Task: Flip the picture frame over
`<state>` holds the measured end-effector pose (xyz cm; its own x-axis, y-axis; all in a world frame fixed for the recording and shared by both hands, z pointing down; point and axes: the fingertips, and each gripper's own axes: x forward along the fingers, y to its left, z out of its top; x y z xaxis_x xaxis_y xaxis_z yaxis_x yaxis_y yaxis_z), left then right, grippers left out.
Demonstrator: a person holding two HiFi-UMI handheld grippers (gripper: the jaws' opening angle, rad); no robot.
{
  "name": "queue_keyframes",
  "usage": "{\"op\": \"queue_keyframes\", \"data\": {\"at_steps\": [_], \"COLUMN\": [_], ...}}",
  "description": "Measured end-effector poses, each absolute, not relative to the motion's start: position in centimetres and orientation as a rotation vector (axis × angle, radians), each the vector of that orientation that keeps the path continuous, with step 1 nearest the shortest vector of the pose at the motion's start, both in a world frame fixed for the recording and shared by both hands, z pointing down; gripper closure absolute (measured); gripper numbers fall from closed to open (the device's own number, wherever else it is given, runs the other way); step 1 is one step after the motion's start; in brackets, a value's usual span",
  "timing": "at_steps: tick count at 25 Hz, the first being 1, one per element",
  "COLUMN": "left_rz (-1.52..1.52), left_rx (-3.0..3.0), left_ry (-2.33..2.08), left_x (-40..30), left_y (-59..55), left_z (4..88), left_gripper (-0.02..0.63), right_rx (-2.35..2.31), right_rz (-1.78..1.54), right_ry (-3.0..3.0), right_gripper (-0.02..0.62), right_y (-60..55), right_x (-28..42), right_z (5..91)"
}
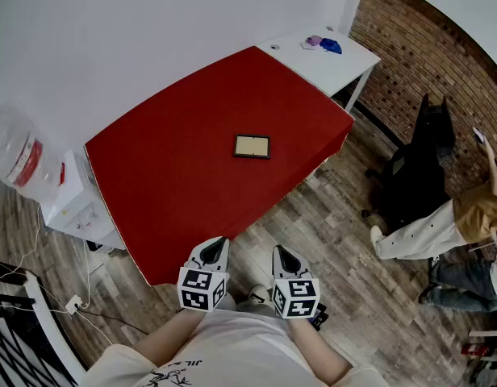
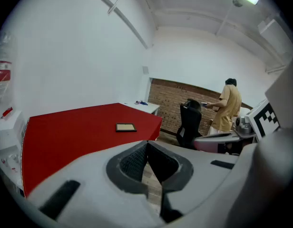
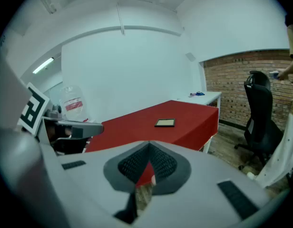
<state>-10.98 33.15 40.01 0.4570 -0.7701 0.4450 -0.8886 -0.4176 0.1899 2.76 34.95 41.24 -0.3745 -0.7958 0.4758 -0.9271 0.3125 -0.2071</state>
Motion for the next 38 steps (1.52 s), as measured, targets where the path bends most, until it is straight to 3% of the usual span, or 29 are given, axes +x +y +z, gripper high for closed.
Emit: {"op": "queue_keyframes", "data": {"at_steps": [11,25,38], "left_rz": [0.422,0.454,0.453], "left_rx": [2.265,2.340,2.329], "left_ry": [-1.397,-1.304,-1.281], "left_x": [-10.4,-11.0,-10.9], "left_y": [29.6,14.7,8.0], "left_z": [41.7,42.7,42.5], "left_gripper": [0.600,0.600,0.600], "right_rx": [1.555,1.619,1.620], "right_rz": [0.693,0.684,0.673], "right_ry": [-2.273,-2.196,-2.156], "right_gripper": [0.591,0.591,0.591], "right_y": [31.9,17.1,10.7], "right_x": [4.2,3.4,3.6], "right_z": [42.6,43.1,43.1]}}
